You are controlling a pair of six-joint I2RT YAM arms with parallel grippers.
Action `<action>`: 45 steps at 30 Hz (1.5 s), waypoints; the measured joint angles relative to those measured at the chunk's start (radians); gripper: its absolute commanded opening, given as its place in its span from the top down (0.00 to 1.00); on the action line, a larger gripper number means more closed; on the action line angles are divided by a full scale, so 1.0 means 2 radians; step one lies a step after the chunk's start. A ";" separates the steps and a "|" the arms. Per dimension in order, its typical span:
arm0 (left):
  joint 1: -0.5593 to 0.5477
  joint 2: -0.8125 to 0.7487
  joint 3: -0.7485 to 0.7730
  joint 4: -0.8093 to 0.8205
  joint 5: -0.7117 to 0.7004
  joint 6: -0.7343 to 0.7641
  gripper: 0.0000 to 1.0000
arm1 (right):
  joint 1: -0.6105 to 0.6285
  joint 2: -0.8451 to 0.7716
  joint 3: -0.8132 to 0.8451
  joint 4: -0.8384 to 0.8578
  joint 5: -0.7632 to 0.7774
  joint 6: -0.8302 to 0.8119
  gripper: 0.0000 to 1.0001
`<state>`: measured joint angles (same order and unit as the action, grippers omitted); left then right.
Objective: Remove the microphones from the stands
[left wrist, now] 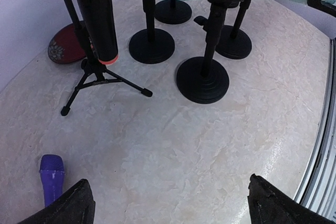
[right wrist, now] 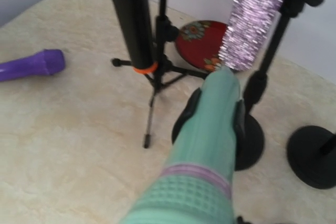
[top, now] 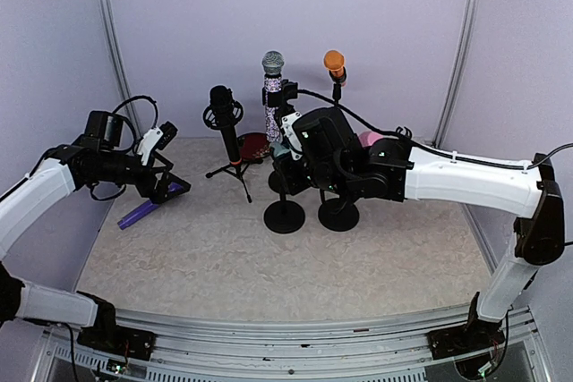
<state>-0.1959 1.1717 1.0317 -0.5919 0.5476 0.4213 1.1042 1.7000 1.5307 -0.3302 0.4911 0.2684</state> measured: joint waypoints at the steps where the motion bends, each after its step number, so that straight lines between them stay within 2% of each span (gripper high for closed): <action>1: -0.006 0.003 0.000 0.005 0.002 -0.004 0.01 | 0.001 0.000 0.000 0.005 -0.005 0.000 1.00; 10: -0.087 0.023 -0.017 0.063 0.004 -0.038 0.01 | 0.033 0.007 0.020 0.060 -0.061 0.003 1.00; 13: -0.100 0.032 -0.020 0.080 -0.001 -0.044 0.04 | 0.039 0.021 0.035 0.082 -0.075 0.004 1.00; 18: -0.102 0.043 -0.032 0.108 -0.009 -0.057 0.14 | 0.050 0.064 0.069 0.102 -0.087 0.002 1.00; 29: -0.102 0.046 -0.076 0.188 -0.027 -0.091 0.52 | 0.072 0.091 0.084 0.117 -0.081 -0.006 1.00; 31: -0.102 0.046 -0.082 0.195 -0.033 -0.092 0.67 | 0.075 0.091 0.084 0.117 -0.080 -0.006 1.00; 33: -0.101 0.047 -0.085 0.200 -0.039 -0.092 0.88 | 0.078 0.091 0.084 0.117 -0.080 -0.006 1.00; 35: -0.098 0.047 -0.088 0.204 -0.044 -0.085 1.00 | 0.080 0.091 0.084 0.117 -0.075 -0.006 1.00; 45: -0.095 0.044 -0.112 0.235 -0.045 -0.070 1.00 | 0.087 0.088 0.067 0.122 -0.058 -0.003 1.00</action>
<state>-0.3866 1.2598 0.8085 -0.1211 0.4580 0.2806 1.2785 1.8767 1.6653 -0.0856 0.3748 0.2630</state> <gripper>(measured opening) 0.194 0.450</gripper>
